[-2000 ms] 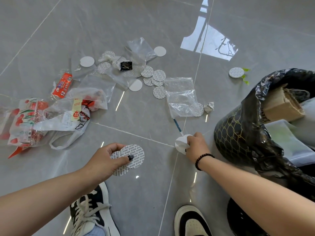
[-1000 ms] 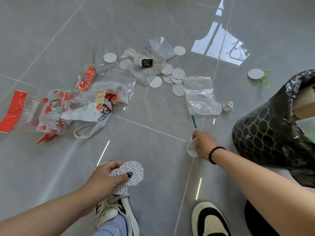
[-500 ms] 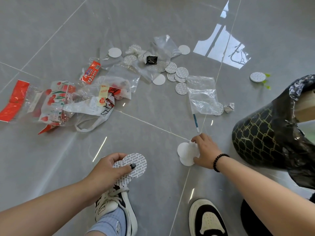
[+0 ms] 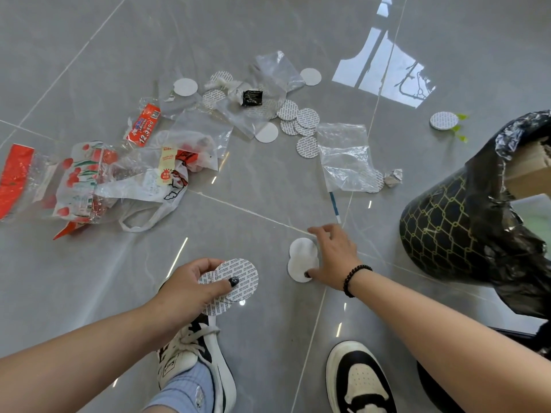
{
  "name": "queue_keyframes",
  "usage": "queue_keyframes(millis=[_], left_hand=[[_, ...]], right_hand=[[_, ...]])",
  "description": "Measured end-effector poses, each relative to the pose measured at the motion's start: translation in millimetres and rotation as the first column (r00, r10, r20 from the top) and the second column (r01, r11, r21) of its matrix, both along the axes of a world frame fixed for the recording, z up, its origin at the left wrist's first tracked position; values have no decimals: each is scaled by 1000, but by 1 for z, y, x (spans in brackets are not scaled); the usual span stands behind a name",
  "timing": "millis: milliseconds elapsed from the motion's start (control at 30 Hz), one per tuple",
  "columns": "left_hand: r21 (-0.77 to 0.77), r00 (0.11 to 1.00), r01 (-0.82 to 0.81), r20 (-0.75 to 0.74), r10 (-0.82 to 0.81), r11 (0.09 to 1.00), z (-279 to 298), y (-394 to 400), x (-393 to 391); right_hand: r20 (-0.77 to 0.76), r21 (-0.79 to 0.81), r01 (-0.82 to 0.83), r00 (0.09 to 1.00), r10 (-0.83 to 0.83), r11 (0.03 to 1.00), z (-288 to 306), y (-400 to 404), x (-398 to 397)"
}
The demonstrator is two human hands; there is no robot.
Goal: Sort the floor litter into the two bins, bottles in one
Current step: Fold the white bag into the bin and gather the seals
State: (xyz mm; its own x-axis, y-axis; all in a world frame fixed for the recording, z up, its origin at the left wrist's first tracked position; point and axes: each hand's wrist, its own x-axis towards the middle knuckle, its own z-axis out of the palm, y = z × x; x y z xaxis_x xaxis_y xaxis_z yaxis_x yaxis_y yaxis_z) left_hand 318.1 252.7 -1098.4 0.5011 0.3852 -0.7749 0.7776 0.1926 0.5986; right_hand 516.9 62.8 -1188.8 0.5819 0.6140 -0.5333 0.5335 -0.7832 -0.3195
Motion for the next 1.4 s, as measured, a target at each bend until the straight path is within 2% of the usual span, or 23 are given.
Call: queue_keyframes(millis=[100,333,467,567,667,700,767,833,933,1000,1100,1167,1300,1400], left_hand=[[-1,1000,1,-7,-1,1000,-1,0,2],[0,1000,2,-14,-2,1000,0,0,3],[-3,1000,-4,-2,4,1000,1,0,3],[-2,1000,-4,-4,4,1000,1,0,1],[-2,1000,-10,-8,10,1000,1,-1,-1],[0,1000,-10,-10,10,1000,0,-1,-1],[-2,1000,-14,-11,14,1000,0,-1,-3],[-10,1000,-23,-8,23,1000,0,-1,-5],[-20,999,-39,-7,39,999,-1,1,-7],[-22,999,-46,-12,46,999,-3,2,-8],[-22,999,-52,-7,52,998,-3,2,-6],[-13,998,-56,-4,56,998,-3,1,-3],[-24,997,-73,34,74,997,-3,-2,3],[-50,993,-89,75,93,995,-3,-11,8]], right_hand=[[-6,-87,-169,986,169,982,-1,11,1],[-33,-188,-216,976,213,958,-7,28,-6],[30,-155,-266,961,274,951,-12,24,-11],[117,-141,-369,915,386,919,-13,13,-13],[125,-58,-381,914,385,923,-11,3,-19],[76,-23,-336,938,337,941,-10,0,-21],[-122,41,-66,990,71,997,-3,-5,-24],[-294,113,274,927,-231,955,4,-9,-21],[-317,198,572,806,-500,796,8,-17,-2],[-265,86,616,772,-578,783,5,-24,10],[-177,-183,497,832,-526,848,-1,-28,16],[-142,-279,379,892,-428,882,2,-22,13],[13,-261,226,973,-230,938,9,-8,0],[100,-243,143,988,-121,959,5,-11,-7]])
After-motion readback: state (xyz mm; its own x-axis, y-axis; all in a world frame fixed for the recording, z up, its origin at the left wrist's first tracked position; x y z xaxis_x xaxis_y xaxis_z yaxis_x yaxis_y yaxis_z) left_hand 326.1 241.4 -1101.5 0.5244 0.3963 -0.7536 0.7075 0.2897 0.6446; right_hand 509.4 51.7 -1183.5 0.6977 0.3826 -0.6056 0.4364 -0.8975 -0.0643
